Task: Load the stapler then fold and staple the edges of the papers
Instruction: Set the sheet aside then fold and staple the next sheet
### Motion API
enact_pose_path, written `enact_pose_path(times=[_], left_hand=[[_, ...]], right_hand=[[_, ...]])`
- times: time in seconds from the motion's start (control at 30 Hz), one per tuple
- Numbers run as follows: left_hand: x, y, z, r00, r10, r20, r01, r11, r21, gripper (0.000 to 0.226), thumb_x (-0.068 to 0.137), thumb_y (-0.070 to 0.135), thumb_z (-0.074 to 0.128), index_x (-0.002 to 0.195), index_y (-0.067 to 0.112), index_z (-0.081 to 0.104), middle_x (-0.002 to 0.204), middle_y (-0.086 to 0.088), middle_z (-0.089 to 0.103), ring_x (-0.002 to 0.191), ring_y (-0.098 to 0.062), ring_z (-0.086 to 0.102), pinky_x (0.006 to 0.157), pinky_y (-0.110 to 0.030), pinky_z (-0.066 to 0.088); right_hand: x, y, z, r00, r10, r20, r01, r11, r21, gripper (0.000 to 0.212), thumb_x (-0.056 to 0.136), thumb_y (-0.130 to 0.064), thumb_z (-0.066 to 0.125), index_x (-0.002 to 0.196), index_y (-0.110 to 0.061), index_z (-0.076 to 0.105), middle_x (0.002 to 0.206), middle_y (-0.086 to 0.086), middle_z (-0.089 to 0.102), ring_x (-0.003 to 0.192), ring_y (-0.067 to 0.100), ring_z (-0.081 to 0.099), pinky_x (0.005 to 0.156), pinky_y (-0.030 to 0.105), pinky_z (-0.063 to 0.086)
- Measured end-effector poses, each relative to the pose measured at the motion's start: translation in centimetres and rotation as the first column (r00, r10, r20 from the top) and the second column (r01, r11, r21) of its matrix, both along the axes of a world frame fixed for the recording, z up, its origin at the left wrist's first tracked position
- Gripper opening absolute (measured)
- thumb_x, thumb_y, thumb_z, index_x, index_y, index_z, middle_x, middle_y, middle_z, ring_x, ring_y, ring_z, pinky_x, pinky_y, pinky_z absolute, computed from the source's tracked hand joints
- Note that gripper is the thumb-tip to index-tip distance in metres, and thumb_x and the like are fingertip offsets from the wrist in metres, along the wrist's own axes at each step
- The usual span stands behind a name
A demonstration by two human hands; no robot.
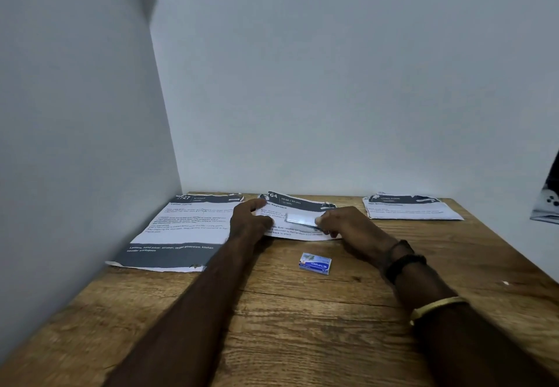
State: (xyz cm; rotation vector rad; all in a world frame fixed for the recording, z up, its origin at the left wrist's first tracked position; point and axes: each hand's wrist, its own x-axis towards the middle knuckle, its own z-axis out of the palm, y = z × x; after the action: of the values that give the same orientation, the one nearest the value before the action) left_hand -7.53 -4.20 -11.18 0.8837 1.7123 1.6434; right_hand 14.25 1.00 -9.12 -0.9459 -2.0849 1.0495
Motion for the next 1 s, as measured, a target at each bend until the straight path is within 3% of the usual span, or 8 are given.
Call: enact_pose_path(times=[0.13,0.23,0.33,0.43,0.57,0.63,0.87,1.0], left_hand=[[0.6,-0.1,0.1,1.000,-0.013,0.009,0.012,0.999,0.038,0.037,0.075,0.000,0.077,0.107,0.018,0.076,0.111,-0.012,0.074,0.097,-0.030,0.074,0.088,-0.051,0.061],[1.1,-0.4,0.2,0.998,-0.031,-0.047,0.033,0.998,0.046,0.026,0.079,0.003,0.078,0.099,0.019,0.077,0.113,-0.011,0.074,0.095,-0.027,0.074,0.086,-0.049,0.062],[1.8,-0.8,0.5,0.990,-0.047,-0.136,0.052,0.998,0.030,0.030,0.078,0.001,0.077,0.103,0.019,0.078,0.115,-0.007,0.072,0.098,-0.025,0.072,0.087,-0.048,0.061],[2.1,-1.0,0.7,0.985,-0.064,-0.159,0.069,0.997,0.024,0.032,0.080,-0.001,0.076,0.106,0.017,0.077,0.117,-0.006,0.071,0.092,-0.020,0.072,0.081,-0.041,0.064],[2.3,-1.2,0.6,0.988,-0.082,-0.133,0.085,0.996,0.014,0.031,0.081,-0.003,0.074,0.104,0.016,0.077,0.116,-0.007,0.071,0.091,-0.022,0.074,0.079,-0.042,0.064],[2.3,-1.2,0.7,0.989,-0.087,-0.122,0.088,0.996,0.010,0.031,0.081,-0.004,0.074,0.103,0.016,0.077,0.115,-0.007,0.071,0.092,-0.025,0.074,0.079,-0.043,0.064],[2.4,-1.2,1.0,0.968,-0.107,-0.229,0.108,0.994,-0.007,0.030,0.081,-0.001,0.075,0.105,0.016,0.078,0.120,-0.008,0.070,0.080,-0.013,0.069,0.052,-0.014,0.052],[2.6,-1.2,1.1,0.958,-0.119,-0.261,0.120,0.993,-0.012,0.030,0.082,0.000,0.075,0.108,0.016,0.077,0.124,-0.011,0.069,0.089,-0.022,0.071,0.058,-0.019,0.056]], right_hand=[[-0.8,0.3,0.4,0.962,-0.106,-0.252,0.017,0.943,-0.331,0.027,0.099,-0.029,0.054,0.094,-0.009,0.073,0.079,0.005,0.065,0.066,0.015,0.053,0.060,0.031,0.041],[-1.6,0.3,0.7,0.879,-0.210,-0.428,-0.090,0.809,-0.581,0.032,0.100,-0.035,0.056,0.110,-0.008,0.070,0.082,0.005,0.069,0.070,0.015,0.060,0.060,0.030,0.047],[-2.5,0.5,0.7,0.802,-0.283,-0.526,-0.183,0.722,-0.667,0.021,0.099,-0.031,0.060,0.108,-0.013,0.067,0.090,0.007,0.072,0.080,0.020,0.068,0.066,0.036,0.052],[-3.8,1.4,0.7,0.766,-0.328,-0.553,-0.149,0.746,-0.649,0.004,0.100,-0.022,0.060,0.100,-0.020,0.064,0.099,0.008,0.071,0.089,0.023,0.070,0.071,0.039,0.053],[-5.2,2.8,0.7,0.775,-0.341,-0.531,-0.007,0.837,-0.547,0.009,0.101,-0.021,0.058,0.104,-0.023,0.065,0.107,0.006,0.070,0.094,0.022,0.067,0.069,0.034,0.050],[-5.7,3.5,0.7,0.793,-0.342,-0.504,0.072,0.874,-0.481,0.010,0.100,-0.022,0.059,0.108,-0.025,0.066,0.106,0.007,0.071,0.088,0.020,0.064,0.060,0.030,0.046],[-6.8,5.1,0.4,0.845,-0.314,-0.434,0.166,0.924,-0.345,0.014,0.099,-0.018,0.058,0.109,-0.021,0.065,0.093,0.010,0.068,0.063,0.017,0.056,0.044,0.023,0.032],[-7.1,5.5,0.2,0.863,-0.321,-0.390,0.211,0.930,-0.300,0.011,0.097,-0.020,0.056,0.100,-0.026,0.065,0.094,0.008,0.069,0.049,0.019,0.056,0.040,0.022,0.032]])
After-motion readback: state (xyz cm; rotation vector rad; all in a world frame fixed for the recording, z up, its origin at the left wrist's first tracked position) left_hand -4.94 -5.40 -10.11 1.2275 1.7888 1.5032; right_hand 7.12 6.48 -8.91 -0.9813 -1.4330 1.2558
